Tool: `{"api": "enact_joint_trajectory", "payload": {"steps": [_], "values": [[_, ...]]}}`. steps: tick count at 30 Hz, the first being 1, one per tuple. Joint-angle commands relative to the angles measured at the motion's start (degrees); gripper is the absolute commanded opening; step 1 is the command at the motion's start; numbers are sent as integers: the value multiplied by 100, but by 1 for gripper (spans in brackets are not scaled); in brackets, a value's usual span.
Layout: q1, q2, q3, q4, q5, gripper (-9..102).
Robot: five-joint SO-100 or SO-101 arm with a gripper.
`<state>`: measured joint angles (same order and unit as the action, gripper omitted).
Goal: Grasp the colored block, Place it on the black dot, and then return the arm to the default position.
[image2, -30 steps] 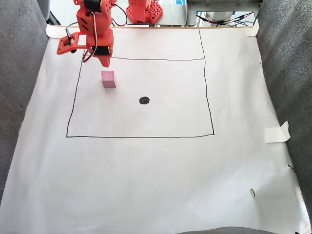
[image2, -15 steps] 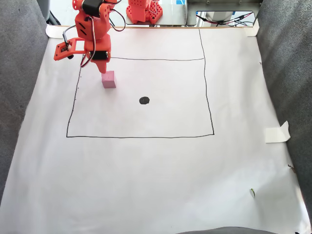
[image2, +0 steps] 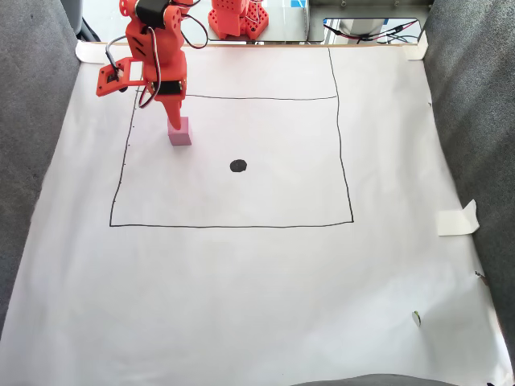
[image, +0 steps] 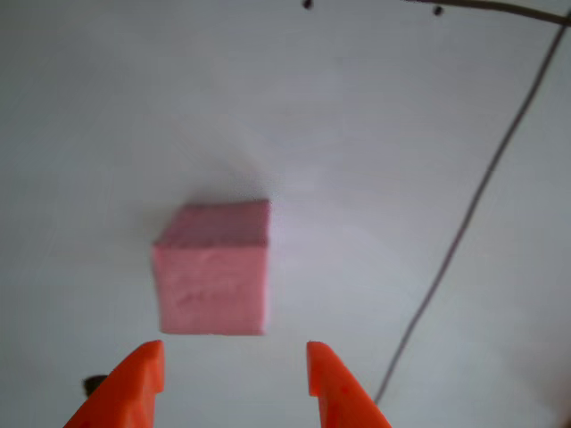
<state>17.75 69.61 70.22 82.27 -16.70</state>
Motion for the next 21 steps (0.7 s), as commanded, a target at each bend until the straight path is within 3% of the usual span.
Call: {"api": "enact_joint_trajectory", "payload": {"steps": [1, 11, 21], "values": [[0, 220, -229, 246, -176, 24], [105, 9, -272, -62, -193, 34], [114, -264, -272, -316, -141, 33]]}}
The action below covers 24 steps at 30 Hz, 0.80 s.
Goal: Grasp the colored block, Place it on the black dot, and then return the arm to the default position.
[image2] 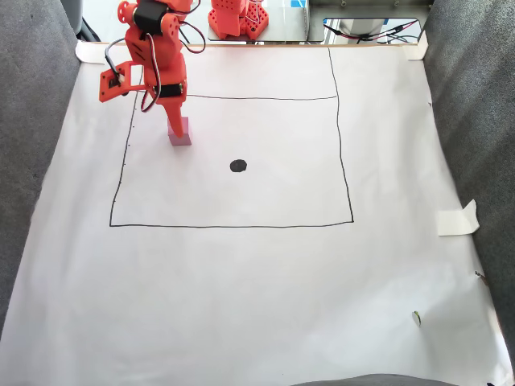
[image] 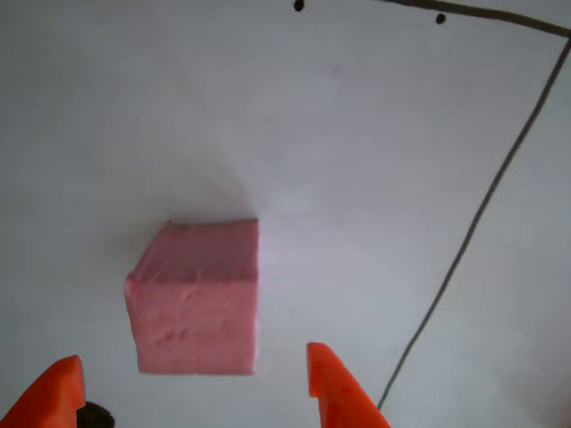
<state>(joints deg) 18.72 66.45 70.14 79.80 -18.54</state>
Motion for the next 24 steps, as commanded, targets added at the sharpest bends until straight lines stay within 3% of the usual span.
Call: {"api": "enact_joint_trajectory", "payload": {"steps": [1, 24], "values": [[18, 53, -264, -97, 53, 33], [-105, -387, -264, -299, 325, 31]]}}
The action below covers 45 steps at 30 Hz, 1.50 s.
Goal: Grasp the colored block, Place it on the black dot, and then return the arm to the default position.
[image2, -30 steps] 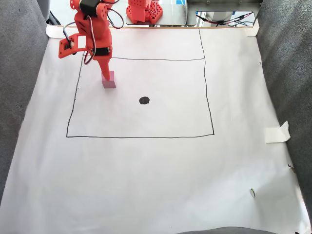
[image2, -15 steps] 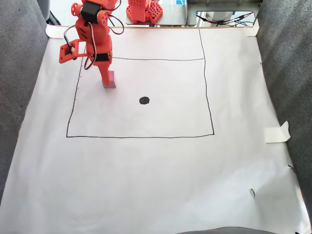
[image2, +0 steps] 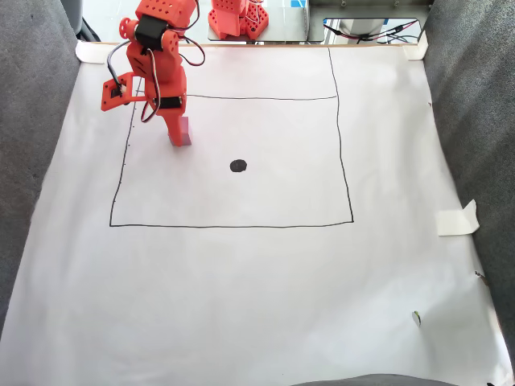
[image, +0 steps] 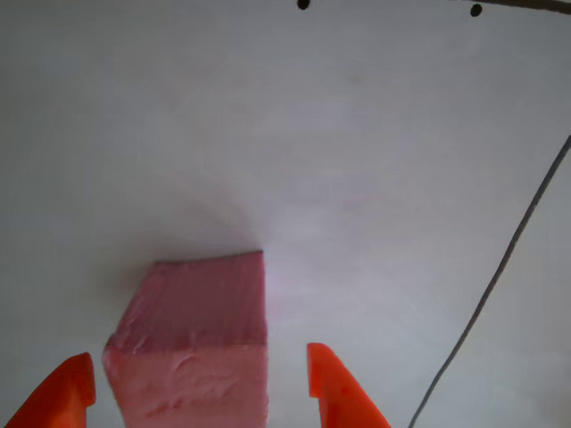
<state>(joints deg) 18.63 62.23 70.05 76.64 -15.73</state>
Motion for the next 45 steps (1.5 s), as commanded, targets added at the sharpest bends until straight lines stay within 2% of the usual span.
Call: {"api": "enact_joint_trajectory", "payload": {"steps": [1, 8, 15, 19, 32, 45], "values": [[-105, 26, -255, 18, 62, 31], [-141, 26, -255, -53, 176, 19], [-132, 53, -255, -88, 290, 16], [-132, 53, -255, -176, 369, 8], [-352, 615, -316, -237, 923, 4], [-1758, 826, -659, 123, 2232, 2]]}}
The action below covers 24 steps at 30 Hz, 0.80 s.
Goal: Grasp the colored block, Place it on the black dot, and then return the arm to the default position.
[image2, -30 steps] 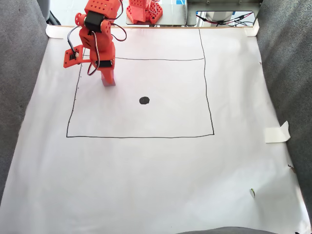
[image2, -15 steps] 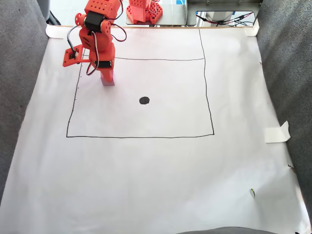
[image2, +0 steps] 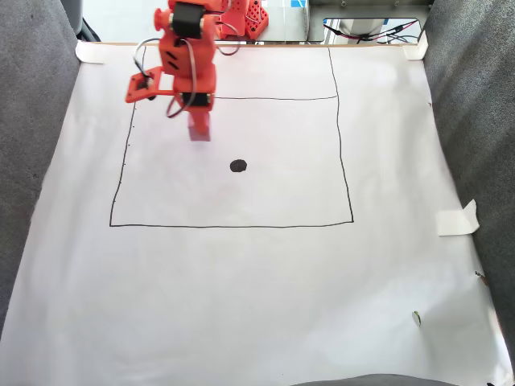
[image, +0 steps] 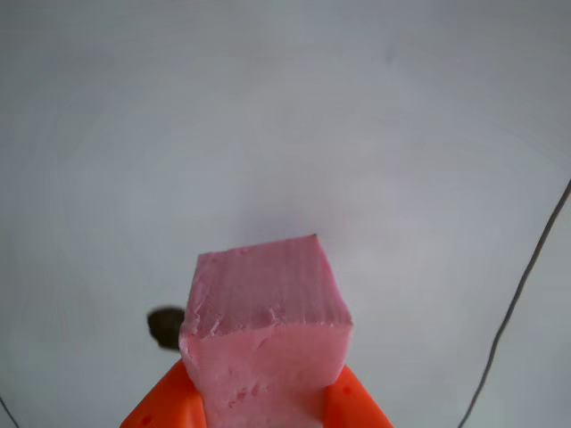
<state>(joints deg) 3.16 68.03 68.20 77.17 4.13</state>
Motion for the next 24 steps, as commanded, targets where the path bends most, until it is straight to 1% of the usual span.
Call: {"api": "enact_joint_trajectory", "payload": {"steps": [1, 6, 11, 17, 24], "values": [[-281, 158, -624, 114, 352, 2], [-501, -492, -1705, 466, 686, 3], [-668, -1178, -2689, 800, 747, 2], [-800, -1758, -3226, 791, 870, 2], [-835, -2030, -3463, 809, 932, 2]]}}
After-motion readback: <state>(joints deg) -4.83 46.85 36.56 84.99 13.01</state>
